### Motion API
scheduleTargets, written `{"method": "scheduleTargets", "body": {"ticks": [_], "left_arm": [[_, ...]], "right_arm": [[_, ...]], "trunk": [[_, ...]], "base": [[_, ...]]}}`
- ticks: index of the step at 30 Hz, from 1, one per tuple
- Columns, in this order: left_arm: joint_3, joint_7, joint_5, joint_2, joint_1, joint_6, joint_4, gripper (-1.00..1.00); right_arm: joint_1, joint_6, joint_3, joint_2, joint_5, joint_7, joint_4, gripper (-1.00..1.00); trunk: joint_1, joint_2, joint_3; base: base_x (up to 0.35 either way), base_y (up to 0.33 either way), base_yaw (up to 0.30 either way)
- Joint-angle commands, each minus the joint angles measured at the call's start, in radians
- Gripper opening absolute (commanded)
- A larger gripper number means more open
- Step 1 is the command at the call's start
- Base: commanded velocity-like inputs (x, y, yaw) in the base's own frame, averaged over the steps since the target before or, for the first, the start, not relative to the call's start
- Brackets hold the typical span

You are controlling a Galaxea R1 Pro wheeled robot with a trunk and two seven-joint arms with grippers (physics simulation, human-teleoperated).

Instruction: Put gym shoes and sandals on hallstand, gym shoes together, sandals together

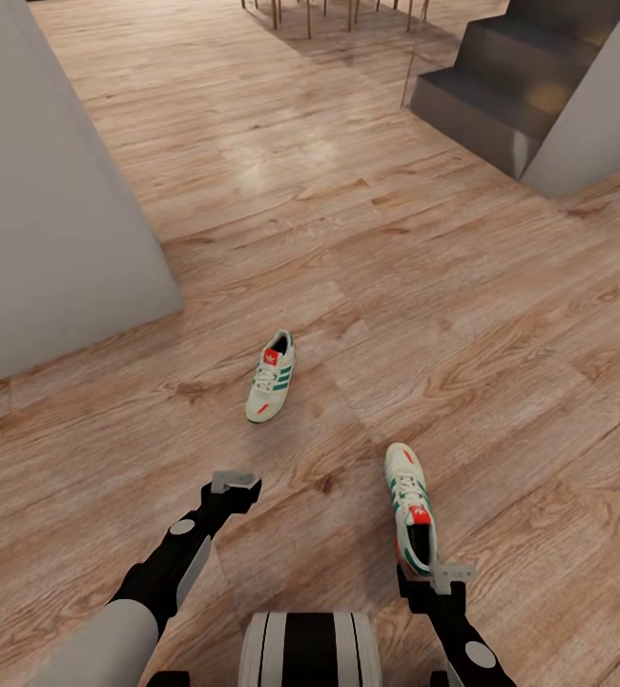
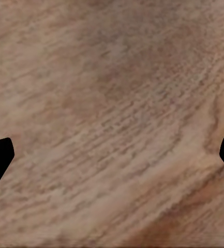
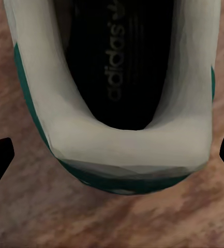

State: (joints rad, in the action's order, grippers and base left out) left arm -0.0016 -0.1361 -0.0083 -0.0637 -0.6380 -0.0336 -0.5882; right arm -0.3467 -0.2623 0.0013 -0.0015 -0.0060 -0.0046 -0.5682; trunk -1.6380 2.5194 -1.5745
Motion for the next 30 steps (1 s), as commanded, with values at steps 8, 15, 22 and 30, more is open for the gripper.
{"method": "scheduleTargets", "body": {"ticks": [8, 15, 22, 30], "left_arm": [[0.0, -0.002, -0.001, -0.001, 0.0, -0.003, 0.001, 1.0], [0.0, -0.002, -0.001, -0.001, 0.0, -0.003, 0.001, 1.0], [0.0, -0.002, -0.001, -0.001, 0.0, -0.003, 0.001, 1.0], [0.0, -0.002, -0.001, -0.001, -0.001, -0.003, 0.001, 1.0]], "right_arm": [[0.0, -0.003, 0.0, 0.0, -0.001, -0.001, 0.001, 1.0], [0.0, -0.003, 0.0, 0.0, -0.001, -0.001, 0.001, 1.0], [0.0, -0.003, 0.0, 0.0, -0.002, -0.001, 0.001, 1.0], [0.0, -0.003, -0.002, 0.0, -0.002, -0.001, 0.001, -1.0]], "trunk": [[0.0, 0.0, -0.002], [0.0, 0.0, -0.002], [0.0, 0.0, -0.002], [0.0, 0.0, -0.002]], "base": [[0.0, 0.0, 0.008], [0.099, 0.0, 0.0], [0.043, 0.0, 0.0], [0.003, 0.0, 0.0]]}}
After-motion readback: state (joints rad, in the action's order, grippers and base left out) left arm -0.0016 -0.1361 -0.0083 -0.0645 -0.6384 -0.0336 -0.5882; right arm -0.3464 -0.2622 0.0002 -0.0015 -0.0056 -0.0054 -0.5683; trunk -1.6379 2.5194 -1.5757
